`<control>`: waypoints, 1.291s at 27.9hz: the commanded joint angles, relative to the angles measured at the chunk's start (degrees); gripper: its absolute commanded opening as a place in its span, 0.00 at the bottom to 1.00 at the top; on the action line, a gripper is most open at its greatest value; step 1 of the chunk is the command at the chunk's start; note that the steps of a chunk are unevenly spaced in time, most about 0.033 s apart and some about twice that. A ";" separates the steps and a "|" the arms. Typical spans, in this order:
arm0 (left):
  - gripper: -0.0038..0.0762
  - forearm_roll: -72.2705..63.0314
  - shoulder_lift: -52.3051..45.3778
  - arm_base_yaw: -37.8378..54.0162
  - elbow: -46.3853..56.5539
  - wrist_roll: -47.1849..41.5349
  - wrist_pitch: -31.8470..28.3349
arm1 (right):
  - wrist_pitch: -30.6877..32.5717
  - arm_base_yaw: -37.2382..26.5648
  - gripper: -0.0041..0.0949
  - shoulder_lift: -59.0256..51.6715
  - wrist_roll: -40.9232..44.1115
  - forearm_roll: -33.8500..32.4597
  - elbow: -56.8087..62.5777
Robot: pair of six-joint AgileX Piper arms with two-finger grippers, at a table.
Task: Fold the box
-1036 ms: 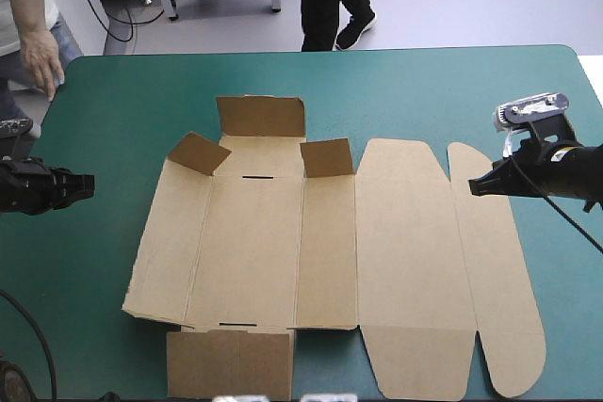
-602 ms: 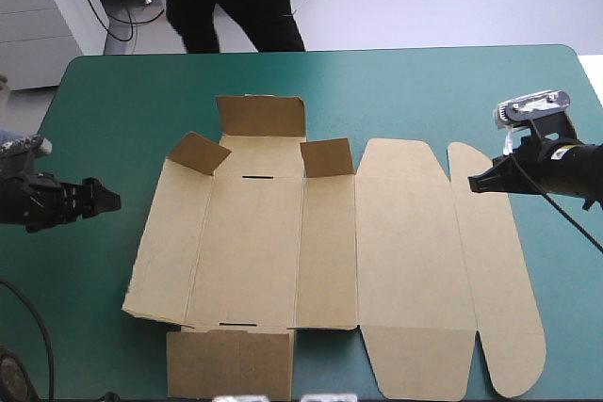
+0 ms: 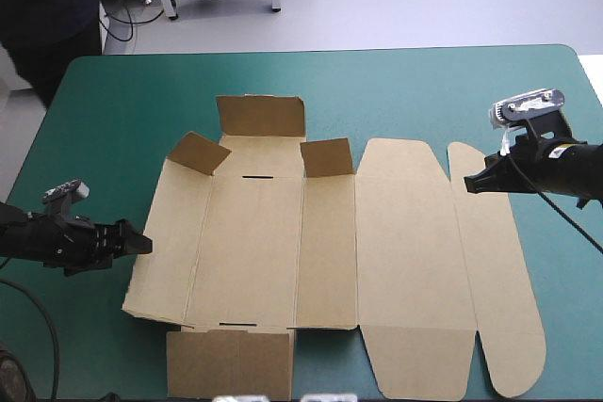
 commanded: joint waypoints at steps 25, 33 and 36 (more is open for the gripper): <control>0.64 -0.64 -1.26 -11.57 -1.11 -5.55 4.19 | -2.83 -0.47 0.02 -1.38 -0.59 1.52 -1.35; 0.05 -1.19 -1.26 -11.57 -1.11 -5.96 4.19 | -2.83 -0.47 0.02 -1.38 -0.59 1.58 -1.35; 0.04 -1.34 -1.26 -11.57 -1.11 -5.96 4.19 | -2.88 -0.47 0.02 -1.38 -0.59 1.58 -1.35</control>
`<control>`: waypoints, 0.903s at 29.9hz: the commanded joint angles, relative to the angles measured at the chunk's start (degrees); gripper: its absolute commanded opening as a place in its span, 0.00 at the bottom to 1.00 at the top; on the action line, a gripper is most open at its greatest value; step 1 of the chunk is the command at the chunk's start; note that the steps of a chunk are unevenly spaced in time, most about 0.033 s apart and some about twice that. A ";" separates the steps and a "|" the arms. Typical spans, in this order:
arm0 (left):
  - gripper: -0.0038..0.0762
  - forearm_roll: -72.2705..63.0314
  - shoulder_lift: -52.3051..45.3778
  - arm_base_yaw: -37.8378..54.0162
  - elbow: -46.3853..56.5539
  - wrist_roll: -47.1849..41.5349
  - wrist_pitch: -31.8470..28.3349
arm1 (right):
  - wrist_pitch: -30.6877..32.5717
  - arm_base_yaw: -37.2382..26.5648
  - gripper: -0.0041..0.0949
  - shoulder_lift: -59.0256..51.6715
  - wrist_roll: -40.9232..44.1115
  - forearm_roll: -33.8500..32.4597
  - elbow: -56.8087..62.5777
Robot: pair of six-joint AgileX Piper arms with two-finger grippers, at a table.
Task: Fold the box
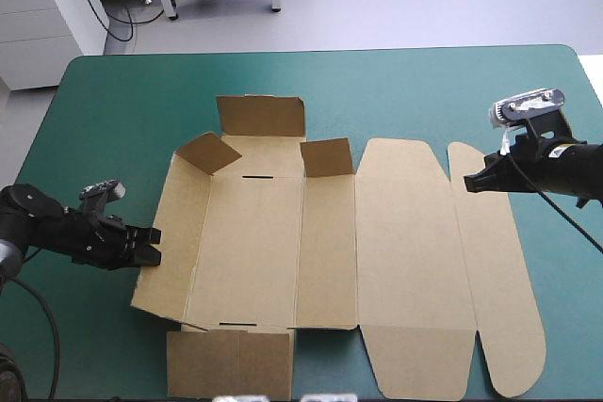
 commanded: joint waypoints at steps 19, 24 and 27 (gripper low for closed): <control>0.04 -9.81 -1.33 -0.33 -1.22 3.43 4.19 | -2.70 -0.47 0.02 -1.38 -0.59 1.28 -1.35; 0.04 -9.91 -1.33 -0.33 -1.22 3.43 4.19 | -2.70 -0.47 0.02 -1.38 -0.59 1.28 -1.35; 0.04 -9.91 -1.33 -0.33 -1.22 3.54 4.19 | -2.70 -0.47 0.02 -1.38 -0.59 1.28 -1.35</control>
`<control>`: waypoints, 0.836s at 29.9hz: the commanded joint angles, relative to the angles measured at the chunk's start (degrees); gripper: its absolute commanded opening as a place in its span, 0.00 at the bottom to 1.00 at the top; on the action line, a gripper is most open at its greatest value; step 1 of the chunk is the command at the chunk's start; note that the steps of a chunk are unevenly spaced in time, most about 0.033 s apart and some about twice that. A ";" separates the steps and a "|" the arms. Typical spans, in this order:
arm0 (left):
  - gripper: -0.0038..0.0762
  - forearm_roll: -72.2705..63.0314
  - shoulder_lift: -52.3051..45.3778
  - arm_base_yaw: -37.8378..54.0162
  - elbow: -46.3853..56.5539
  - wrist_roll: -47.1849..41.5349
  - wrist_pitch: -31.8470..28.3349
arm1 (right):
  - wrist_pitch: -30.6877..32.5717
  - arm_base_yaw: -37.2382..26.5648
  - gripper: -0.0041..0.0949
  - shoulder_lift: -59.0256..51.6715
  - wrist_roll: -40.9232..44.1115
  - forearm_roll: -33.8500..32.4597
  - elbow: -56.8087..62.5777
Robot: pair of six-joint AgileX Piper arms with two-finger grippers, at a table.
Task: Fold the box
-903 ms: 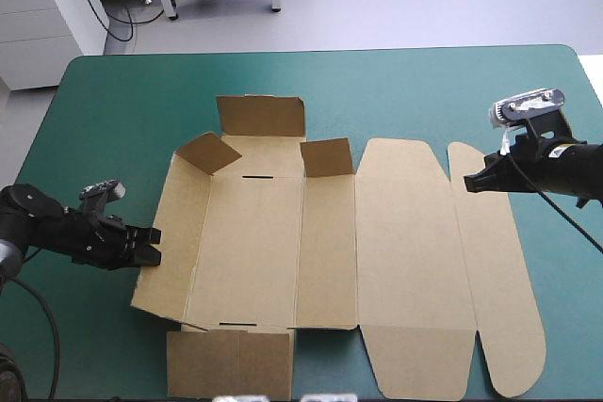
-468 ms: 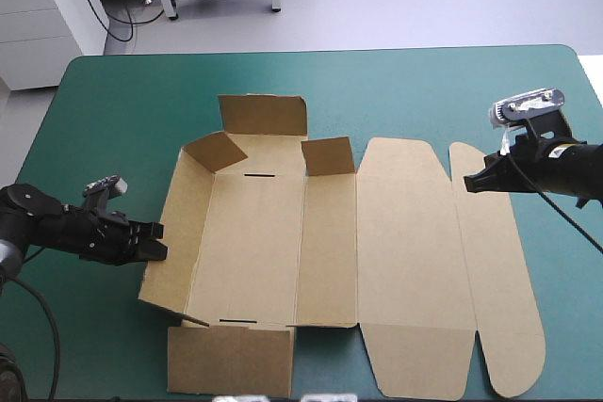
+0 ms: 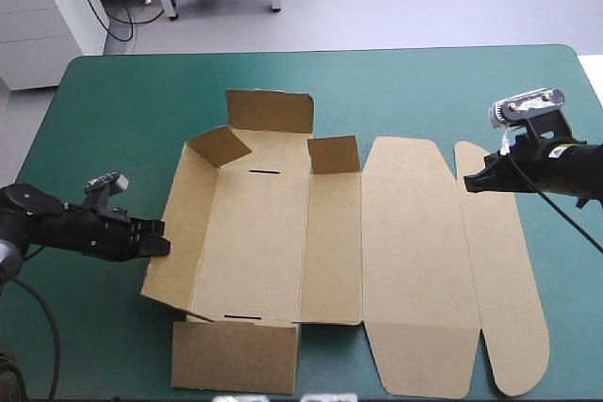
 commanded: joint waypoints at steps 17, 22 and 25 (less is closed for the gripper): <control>0.63 -2.72 -1.70 -0.17 -3.75 -0.46 4.20 | -2.55 -0.47 0.02 -1.38 -0.59 1.28 -1.35; 0.65 2.46 -3.51 -0.17 -7.03 -2.75 4.20 | -2.30 -0.47 0.02 -1.38 -0.59 1.28 -1.35; 0.65 7.73 -5.20 -0.17 -9.41 -5.76 4.20 | -2.30 -0.47 0.02 -1.38 -0.59 1.28 -1.35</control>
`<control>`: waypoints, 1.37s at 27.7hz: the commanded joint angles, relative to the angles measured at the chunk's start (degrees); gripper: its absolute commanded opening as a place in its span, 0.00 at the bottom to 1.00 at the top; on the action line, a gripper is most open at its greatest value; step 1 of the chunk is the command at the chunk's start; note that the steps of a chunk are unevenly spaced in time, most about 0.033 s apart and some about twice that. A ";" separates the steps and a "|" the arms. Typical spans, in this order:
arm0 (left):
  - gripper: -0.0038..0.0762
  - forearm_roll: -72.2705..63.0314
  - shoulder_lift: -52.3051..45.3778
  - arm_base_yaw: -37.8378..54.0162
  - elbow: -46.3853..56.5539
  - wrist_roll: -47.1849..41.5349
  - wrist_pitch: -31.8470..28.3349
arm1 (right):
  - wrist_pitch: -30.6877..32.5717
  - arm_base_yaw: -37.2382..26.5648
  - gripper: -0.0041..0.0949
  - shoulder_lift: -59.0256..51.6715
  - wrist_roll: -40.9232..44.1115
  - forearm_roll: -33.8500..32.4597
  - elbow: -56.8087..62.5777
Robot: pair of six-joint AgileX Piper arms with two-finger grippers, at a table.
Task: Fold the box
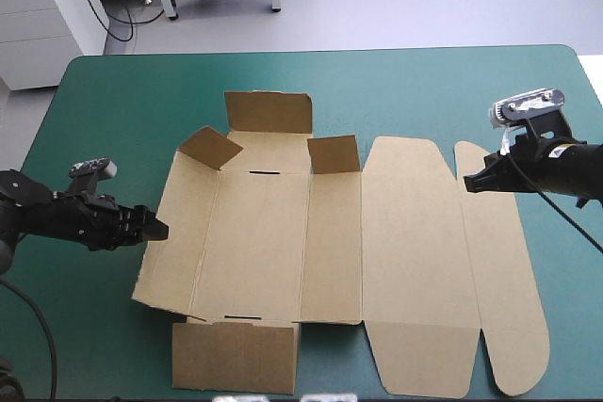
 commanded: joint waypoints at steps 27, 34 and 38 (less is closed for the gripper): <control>0.72 25.59 -9.74 -0.17 -11.26 -11.56 3.76 | -2.68 -0.47 0.02 -1.38 -0.34 1.31 -1.35; 0.76 15.86 -4.89 -0.17 -11.26 -10.46 3.76 | -2.71 -0.47 0.02 -1.38 -0.34 1.48 -1.35; 0.76 4.51 0.58 -0.17 -10.14 -4.42 3.76 | -2.71 -0.47 0.02 -1.38 -0.34 1.48 -1.35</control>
